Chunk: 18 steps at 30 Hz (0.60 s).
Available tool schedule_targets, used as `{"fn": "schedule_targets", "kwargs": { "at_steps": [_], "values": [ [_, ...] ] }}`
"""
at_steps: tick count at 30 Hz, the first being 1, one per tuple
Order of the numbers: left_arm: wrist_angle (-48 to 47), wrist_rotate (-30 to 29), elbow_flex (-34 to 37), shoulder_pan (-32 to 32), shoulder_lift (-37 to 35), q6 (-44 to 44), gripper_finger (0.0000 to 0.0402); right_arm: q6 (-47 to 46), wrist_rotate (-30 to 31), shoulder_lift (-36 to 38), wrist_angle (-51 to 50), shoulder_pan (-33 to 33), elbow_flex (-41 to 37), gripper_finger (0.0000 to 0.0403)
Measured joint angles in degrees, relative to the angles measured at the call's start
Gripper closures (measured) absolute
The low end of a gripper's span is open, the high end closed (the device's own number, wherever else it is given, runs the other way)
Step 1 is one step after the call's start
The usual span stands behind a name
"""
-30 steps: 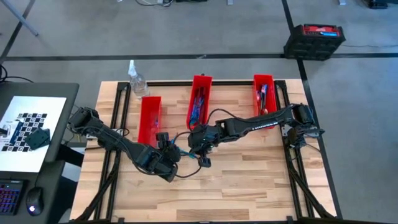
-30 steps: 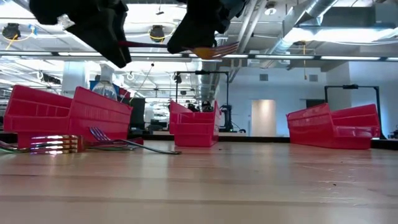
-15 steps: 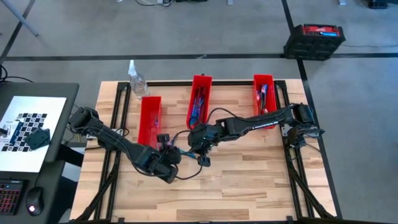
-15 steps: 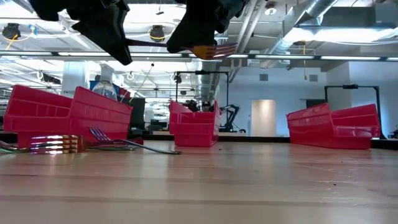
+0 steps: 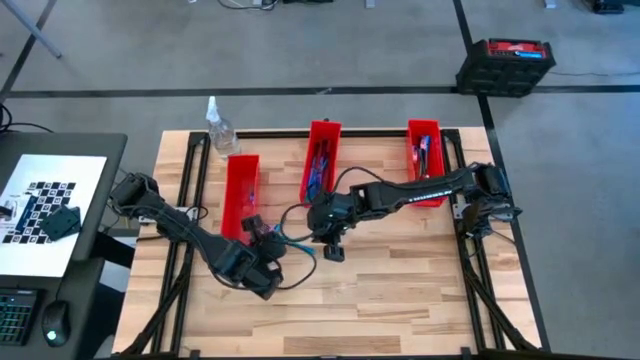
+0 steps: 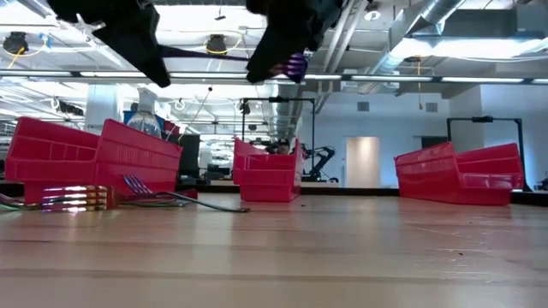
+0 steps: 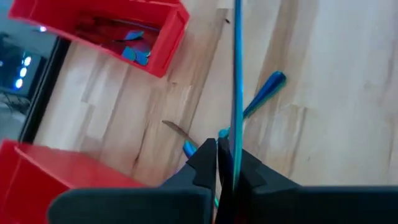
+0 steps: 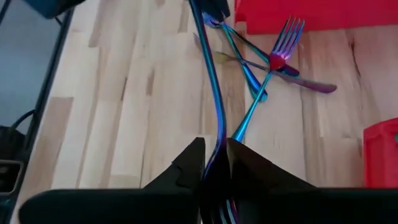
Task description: Sort silverware
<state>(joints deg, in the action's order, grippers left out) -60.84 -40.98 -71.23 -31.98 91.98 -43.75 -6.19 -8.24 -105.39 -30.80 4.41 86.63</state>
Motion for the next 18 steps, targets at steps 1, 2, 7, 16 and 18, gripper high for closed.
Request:
{"fn": "schedule_targets", "kwargs": {
  "at_steps": [1,2,7,16,18],
  "values": [
    [-1.0,-0.2,0.0,-0.6,0.0,-2.5,0.0401,0.5,-0.2,0.6,-0.9,-0.3,0.0,0.0352],
    [-2.2,-0.6,0.0,-1.3,0.0,-5.6,0.0401,1.2,-0.4,1.2,-1.5,-0.6,0.0,0.0351],
    [-10.6,1.9,0.1,-6.5,-0.1,-24.5,0.0401,3.0,1.0,5.2,-7.2,-2.2,-0.2,0.0351],
    [-20.2,1.5,0.2,-13.3,-0.1,-43.9,0.0401,6.6,2.3,11.0,-6.9,-6.0,-0.1,0.0351],
    [-20.4,1.2,0.2,-13.3,-0.1,-44.6,0.0401,6.7,2.3,11.0,-7.0,-6.2,-0.1,0.0350]
  ]
}}
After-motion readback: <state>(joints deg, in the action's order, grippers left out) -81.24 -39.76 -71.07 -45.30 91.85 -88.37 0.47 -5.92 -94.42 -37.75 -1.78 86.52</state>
